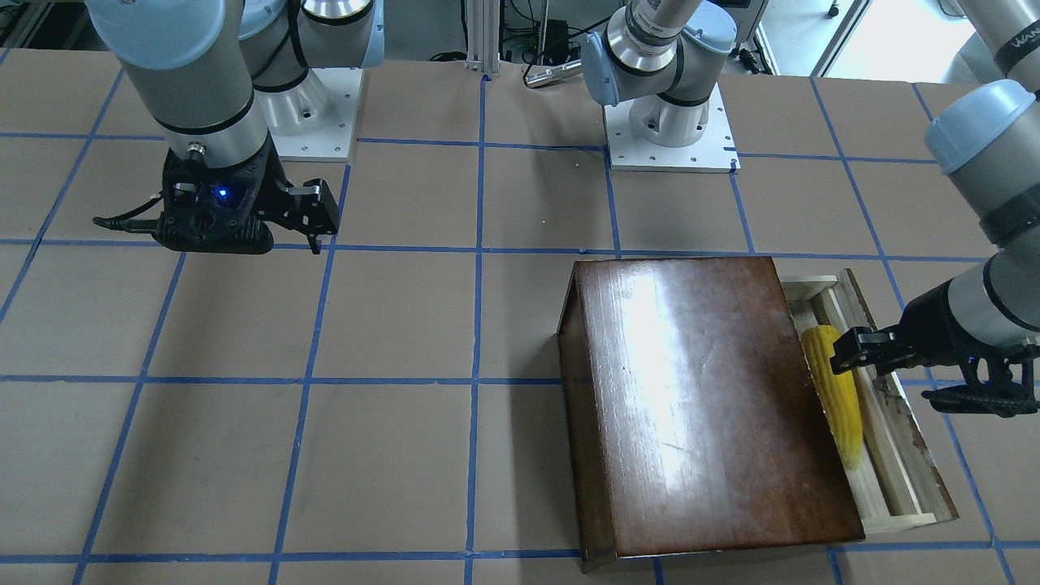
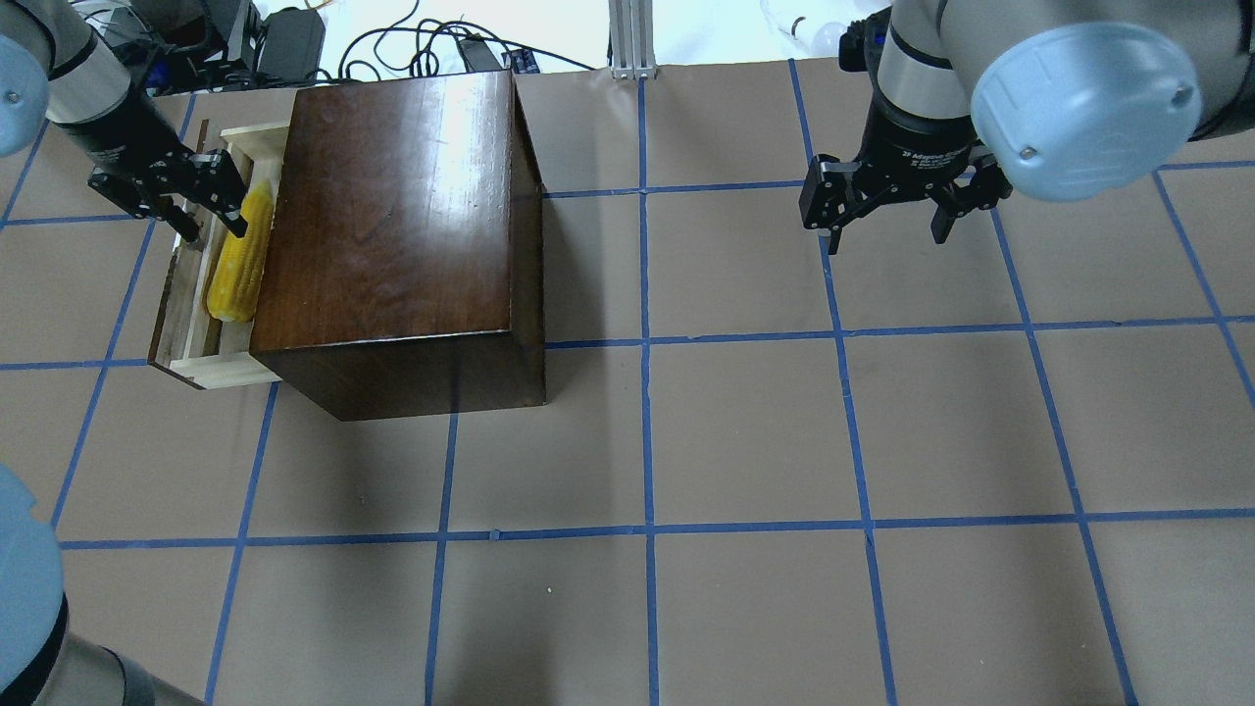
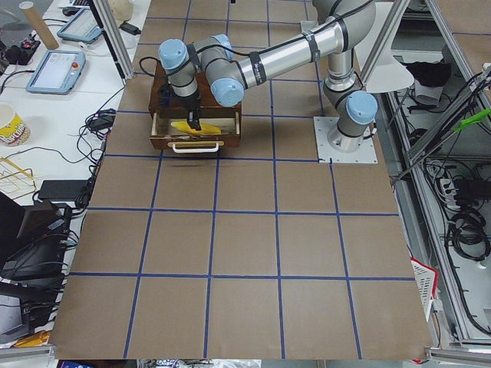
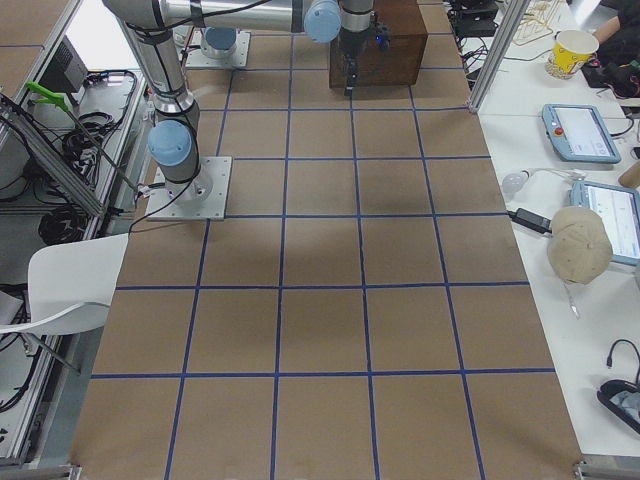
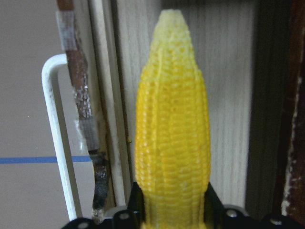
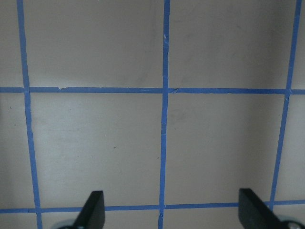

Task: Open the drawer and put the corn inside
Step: 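Lower the corn into the drawer and open the left gripper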

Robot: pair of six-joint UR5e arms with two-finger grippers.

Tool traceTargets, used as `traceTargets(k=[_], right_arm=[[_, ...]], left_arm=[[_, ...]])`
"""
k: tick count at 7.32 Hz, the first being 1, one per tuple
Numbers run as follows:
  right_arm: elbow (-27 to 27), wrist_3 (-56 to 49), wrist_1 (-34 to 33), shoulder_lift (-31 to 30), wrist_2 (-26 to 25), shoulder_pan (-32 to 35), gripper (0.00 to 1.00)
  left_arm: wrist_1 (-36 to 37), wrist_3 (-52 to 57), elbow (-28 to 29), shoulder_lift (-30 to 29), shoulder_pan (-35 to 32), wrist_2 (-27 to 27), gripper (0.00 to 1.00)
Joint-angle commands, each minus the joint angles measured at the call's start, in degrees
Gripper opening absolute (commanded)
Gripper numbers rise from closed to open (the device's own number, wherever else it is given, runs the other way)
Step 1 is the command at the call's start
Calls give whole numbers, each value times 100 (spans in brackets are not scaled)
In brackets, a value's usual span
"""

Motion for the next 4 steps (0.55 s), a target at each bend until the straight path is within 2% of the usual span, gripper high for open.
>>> traceTargets(k=[1,2,4], right_arm=[[0,0,-9,-1,0,0,100],[0,0,-9,-1,0,0,100],[0,0,0,7,0,0,100]], left_arm=[[-42,16,42,84,15,13,63],[-111,7,69,189,-11,4,63],[-488,-37,69,618,-177,-14,71]])
